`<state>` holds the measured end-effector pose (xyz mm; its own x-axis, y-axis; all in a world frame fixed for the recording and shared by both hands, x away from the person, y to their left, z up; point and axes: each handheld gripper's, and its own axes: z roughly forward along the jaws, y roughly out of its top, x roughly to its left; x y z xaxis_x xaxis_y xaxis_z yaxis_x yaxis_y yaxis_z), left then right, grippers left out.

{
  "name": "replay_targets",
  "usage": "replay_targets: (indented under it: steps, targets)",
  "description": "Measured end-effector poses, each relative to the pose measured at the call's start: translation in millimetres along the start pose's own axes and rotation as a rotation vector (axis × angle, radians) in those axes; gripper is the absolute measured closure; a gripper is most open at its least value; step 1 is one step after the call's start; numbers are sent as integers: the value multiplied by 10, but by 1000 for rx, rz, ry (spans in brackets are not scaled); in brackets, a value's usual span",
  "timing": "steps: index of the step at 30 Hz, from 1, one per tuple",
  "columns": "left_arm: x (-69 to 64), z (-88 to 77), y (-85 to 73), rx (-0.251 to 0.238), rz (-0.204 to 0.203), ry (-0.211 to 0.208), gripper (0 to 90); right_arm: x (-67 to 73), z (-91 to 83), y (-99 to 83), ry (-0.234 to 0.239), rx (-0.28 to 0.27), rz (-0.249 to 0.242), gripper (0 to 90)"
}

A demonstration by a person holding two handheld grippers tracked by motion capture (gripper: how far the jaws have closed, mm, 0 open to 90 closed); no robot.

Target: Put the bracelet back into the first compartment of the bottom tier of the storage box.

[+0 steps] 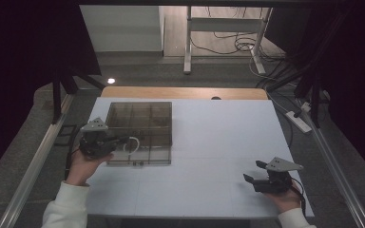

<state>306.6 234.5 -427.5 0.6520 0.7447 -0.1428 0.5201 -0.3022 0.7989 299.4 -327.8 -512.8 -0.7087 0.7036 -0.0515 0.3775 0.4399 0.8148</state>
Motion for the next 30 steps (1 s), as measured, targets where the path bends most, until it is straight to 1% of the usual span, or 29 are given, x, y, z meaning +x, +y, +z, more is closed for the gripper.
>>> replay_targets:
  steps: [4,10,12,15,27,30]
  targets:
    - [28,16,-22,9,-4,7,864,-1,3,-1,0,1,-1,251]
    - [53,18,-42,9,-14,9,863,2,1,0,1,0,-2,251]
    - [58,13,-55,11,-9,13,863,-2,-7,2,1,-4,2,251]
    - [77,6,-78,16,-17,18,863,1,0,0,1,-1,1,250]
    - [149,-42,-130,6,-32,31,864,1,3,1,2,-2,-1,250]
    - [175,-53,-146,7,-38,40,864,3,5,2,3,-2,0,250]
